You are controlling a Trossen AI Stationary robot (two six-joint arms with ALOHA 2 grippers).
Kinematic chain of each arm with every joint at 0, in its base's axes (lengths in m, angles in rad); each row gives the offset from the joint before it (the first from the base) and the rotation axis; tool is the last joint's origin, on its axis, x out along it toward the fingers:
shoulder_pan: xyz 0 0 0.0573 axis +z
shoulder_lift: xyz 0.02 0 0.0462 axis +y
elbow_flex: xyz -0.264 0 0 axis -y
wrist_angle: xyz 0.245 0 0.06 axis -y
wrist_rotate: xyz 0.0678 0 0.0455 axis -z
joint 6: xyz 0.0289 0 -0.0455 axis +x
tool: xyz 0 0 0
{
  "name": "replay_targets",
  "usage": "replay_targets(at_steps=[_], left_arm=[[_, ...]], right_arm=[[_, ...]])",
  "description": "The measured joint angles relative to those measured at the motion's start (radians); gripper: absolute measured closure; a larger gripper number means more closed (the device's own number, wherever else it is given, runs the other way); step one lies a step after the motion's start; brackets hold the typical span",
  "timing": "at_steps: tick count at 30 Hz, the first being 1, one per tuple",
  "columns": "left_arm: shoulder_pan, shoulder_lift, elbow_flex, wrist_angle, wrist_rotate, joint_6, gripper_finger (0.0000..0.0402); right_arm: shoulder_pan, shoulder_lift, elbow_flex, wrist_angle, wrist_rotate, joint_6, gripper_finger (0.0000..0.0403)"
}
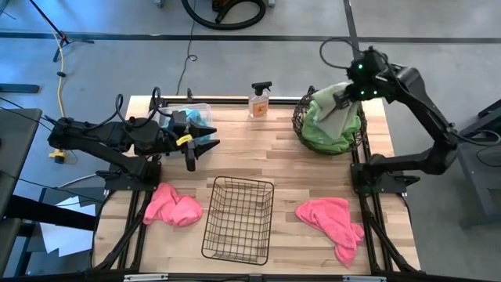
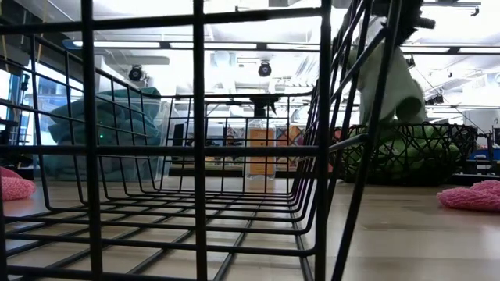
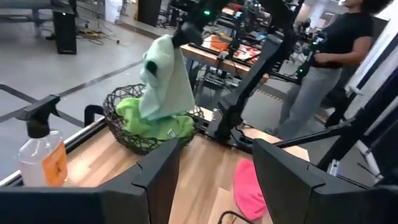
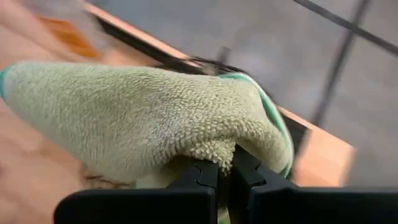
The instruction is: Sort microfiber towel by color & place in baskets
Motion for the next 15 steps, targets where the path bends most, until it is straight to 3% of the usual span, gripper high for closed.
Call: replay_targets(at_steps=[7,15], left_arm=[[0.0,0.0,0.0,0.007,0.006,-0.017,0.0211],[0.0,0.0,0.0,0.115,0.051,0.031,0.0211]], right_arm=[[-0.113,0.003,-0.089,0.021,-0.088,-0.026,0.0403],[-0.112,0.004,-0.444,0.182,-0.265,0.038,0.0403]])
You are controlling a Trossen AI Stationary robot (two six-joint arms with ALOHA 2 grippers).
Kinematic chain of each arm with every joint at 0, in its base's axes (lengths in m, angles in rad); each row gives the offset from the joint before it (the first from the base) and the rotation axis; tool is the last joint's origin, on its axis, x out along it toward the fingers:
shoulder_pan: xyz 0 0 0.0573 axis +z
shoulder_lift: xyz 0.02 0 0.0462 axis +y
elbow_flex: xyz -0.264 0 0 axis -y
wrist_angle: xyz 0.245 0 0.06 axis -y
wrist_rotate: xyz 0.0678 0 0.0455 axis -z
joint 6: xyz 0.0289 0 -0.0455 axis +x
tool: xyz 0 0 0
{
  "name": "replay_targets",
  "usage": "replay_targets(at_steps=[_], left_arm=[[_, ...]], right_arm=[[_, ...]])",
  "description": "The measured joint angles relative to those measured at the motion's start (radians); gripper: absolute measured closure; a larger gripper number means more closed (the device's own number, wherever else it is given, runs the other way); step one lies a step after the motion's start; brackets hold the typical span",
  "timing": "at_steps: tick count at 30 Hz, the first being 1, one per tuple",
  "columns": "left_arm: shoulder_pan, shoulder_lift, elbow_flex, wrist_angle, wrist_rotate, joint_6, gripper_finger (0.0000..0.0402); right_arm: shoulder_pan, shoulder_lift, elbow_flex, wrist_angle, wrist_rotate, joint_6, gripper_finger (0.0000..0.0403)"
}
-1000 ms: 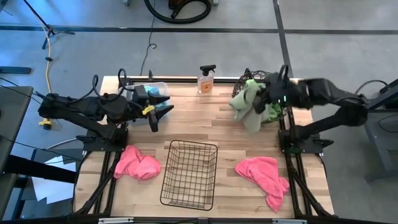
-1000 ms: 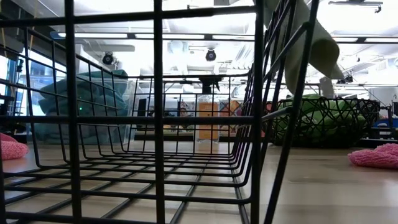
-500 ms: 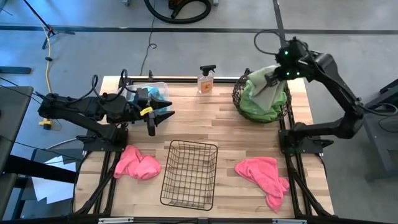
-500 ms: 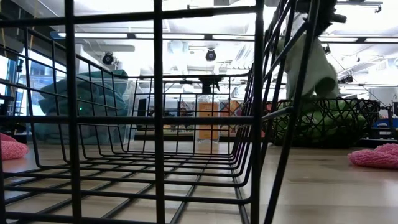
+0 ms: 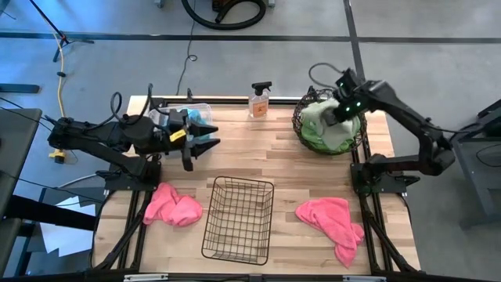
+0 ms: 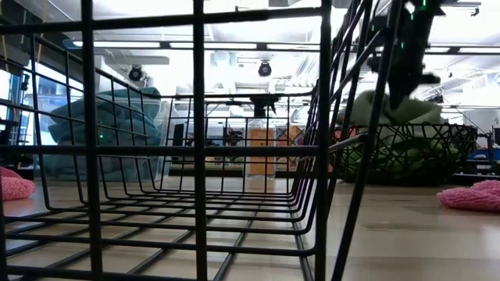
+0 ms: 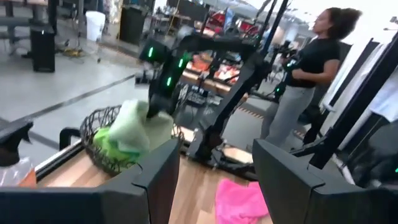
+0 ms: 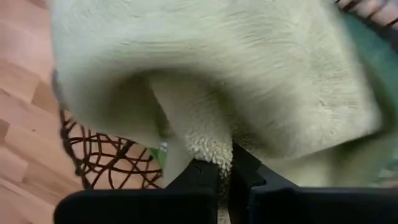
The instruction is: Sort microfiber towel by color & place in baskets
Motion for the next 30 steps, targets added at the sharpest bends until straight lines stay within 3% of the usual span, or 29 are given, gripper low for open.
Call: replay_targets(at_steps=[7,14,20,25,30], left_arm=[[0.0,0.0,0.0,0.05,0.0,0.014,0.0211],[0.0,0.0,0.0,0.05,0.002,0.014,0.0211],[0.0,0.0,0.0,0.048,0.032,0.014,0.0211],[0.0,0.0,0.0,0.048,0.032,0.014,0.0211],[0.0,0.0,0.0,0.048,0.032,0.015,0.0211]], right_arm=[[0.0,0.0,-0.247,0.246,-0.015,0.161,0.0403],[0.0,0.0,-0.34,0.342,-0.019,0.198,0.0401],[0.007,-0.003,-0.301,0.305,-0.02,0.189,0.0336],[0.016,-0.01,-0.186,0.194,0.015,0.139,0.0259],[0.015,-0.01,-0.062,0.07,0.033,0.105,0.0213]])
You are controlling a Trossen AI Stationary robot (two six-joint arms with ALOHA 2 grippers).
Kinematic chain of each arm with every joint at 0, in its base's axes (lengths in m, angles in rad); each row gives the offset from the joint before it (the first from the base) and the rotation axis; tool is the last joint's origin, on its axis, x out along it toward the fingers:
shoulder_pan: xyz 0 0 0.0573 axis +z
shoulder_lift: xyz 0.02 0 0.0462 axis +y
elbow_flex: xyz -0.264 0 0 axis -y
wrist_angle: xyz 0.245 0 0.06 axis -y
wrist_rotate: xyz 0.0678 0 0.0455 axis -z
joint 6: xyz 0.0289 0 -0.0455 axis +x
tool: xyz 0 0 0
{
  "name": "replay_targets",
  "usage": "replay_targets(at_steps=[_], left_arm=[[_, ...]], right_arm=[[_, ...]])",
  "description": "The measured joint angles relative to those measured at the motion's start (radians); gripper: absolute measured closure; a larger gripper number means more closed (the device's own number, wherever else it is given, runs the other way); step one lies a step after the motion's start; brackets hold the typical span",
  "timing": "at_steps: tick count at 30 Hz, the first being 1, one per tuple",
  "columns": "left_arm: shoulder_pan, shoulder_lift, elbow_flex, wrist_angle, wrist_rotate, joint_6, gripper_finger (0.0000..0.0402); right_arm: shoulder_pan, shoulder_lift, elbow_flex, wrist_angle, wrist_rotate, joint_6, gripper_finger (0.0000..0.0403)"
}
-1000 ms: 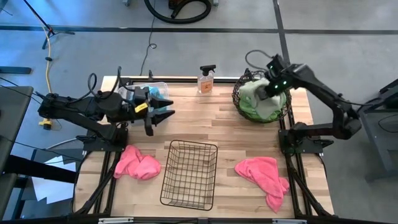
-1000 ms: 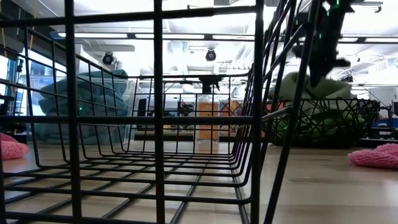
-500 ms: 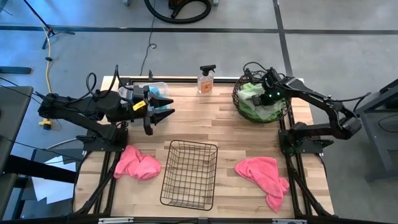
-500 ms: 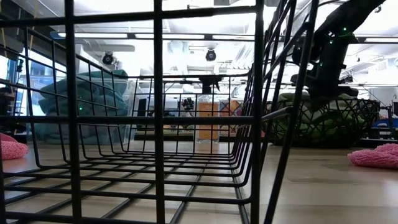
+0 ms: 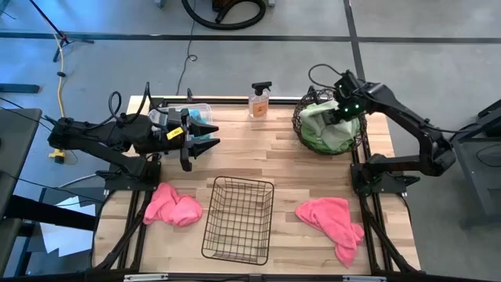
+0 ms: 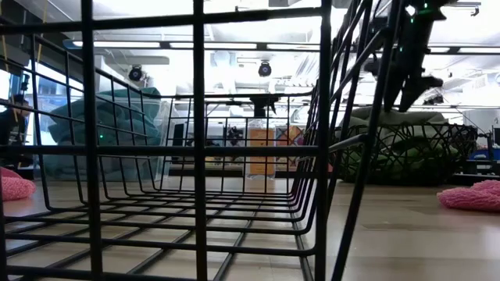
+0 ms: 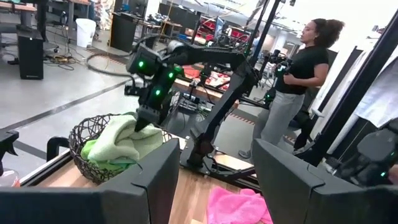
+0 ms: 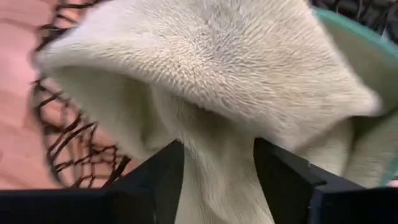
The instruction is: Sort microfiber towel by color & place in baskets
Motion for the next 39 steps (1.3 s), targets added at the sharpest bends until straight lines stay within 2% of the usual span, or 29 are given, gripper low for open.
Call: replay_targets(at_steps=[9,11,14,17,19,24,27,31,34,39], left_arm=[[0.0,0.0,0.0,0.0,0.001,0.041,0.0211],[0.0,0.0,0.0,0.0,0.001,0.053,0.0211],[0.0,0.0,0.0,-0.001,0.001,0.068,0.0211],[0.0,0.0,0.0,-0.011,0.001,0.07,0.0211],[0.0,0.0,0.0,-0.021,0.001,0.07,0.0211],[0.0,0.0,0.0,-0.031,0.001,0.07,0.0211],[0.0,0.0,0.0,-0.031,0.001,0.076,0.0211],[0.0,0.0,0.0,-0.031,-0.011,0.094,0.0211],[0.001,0.0,0.0,-0.031,-0.013,0.095,0.0211],[0.011,0.0,0.0,-0.03,-0.013,0.097,0.0211]], right_arm=[[0.0,-0.001,0.233,-0.163,-0.006,-0.143,0.0201],[0.004,-0.011,0.266,-0.16,-0.046,-0.144,0.0201],[0.026,-0.051,0.273,-0.093,-0.172,-0.119,0.0201],[0.083,-0.116,0.231,0.029,-0.285,-0.064,0.0201],[0.142,-0.17,0.182,0.133,-0.321,-0.015,0.0201],[0.342,-0.318,0.009,0.472,-0.318,0.14,0.0201],[0.468,-0.391,-0.114,0.747,-0.309,0.243,0.0201],[0.637,-0.43,-0.244,1.106,-0.217,0.313,0.0202],[0.753,-0.415,-0.289,1.291,-0.134,0.3,0.0201],[0.903,-0.338,-0.252,1.324,0.004,0.128,0.0202]])
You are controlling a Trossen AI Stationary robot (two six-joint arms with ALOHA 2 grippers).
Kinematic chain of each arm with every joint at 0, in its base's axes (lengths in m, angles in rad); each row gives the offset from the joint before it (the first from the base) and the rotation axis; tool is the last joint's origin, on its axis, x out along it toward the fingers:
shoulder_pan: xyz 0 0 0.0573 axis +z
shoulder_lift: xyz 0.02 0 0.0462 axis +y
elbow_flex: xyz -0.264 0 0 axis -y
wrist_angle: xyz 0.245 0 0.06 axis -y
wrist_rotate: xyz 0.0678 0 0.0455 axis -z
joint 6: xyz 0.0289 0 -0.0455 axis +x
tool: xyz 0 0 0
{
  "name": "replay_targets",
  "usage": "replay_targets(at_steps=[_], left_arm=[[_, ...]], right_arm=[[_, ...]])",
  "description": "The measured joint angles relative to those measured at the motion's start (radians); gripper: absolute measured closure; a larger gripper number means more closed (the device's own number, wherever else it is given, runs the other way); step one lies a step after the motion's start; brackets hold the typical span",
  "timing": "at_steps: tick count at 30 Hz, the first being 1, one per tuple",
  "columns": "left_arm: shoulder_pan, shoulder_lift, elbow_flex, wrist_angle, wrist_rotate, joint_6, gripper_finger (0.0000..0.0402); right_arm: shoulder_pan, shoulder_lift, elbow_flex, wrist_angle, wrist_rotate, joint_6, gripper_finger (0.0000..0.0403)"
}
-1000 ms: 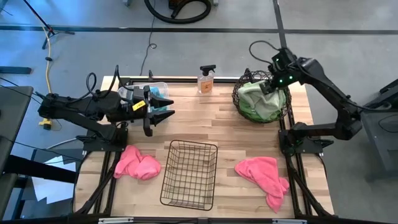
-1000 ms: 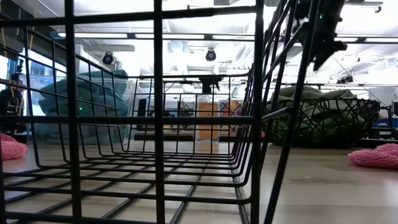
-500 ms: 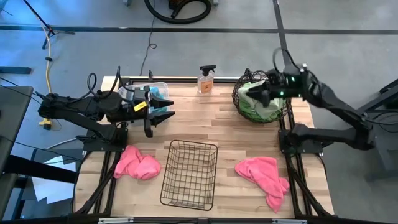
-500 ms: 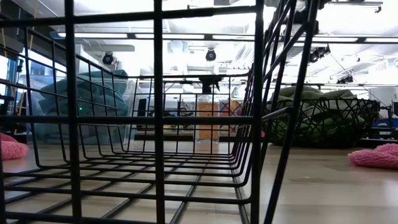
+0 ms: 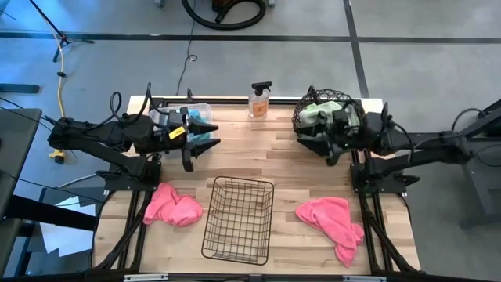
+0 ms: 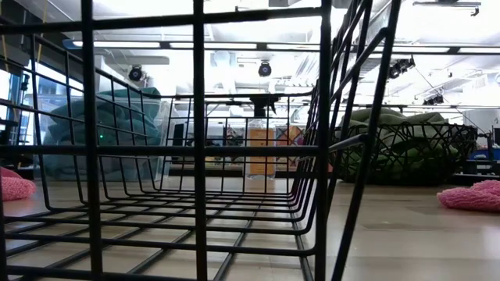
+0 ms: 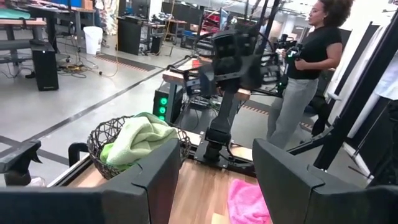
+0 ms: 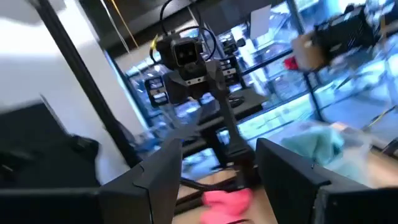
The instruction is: Sort microfiber towel by color & place in baskets
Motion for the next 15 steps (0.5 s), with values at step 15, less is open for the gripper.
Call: replay_targets(at_steps=[15], left_arm=[[0.0,0.0,0.0,-0.014,-0.002,-0.001,0.0211]], right_arm=[[0.117,0.235,0.217,-0.193,0.225,-0.306,0.0201]])
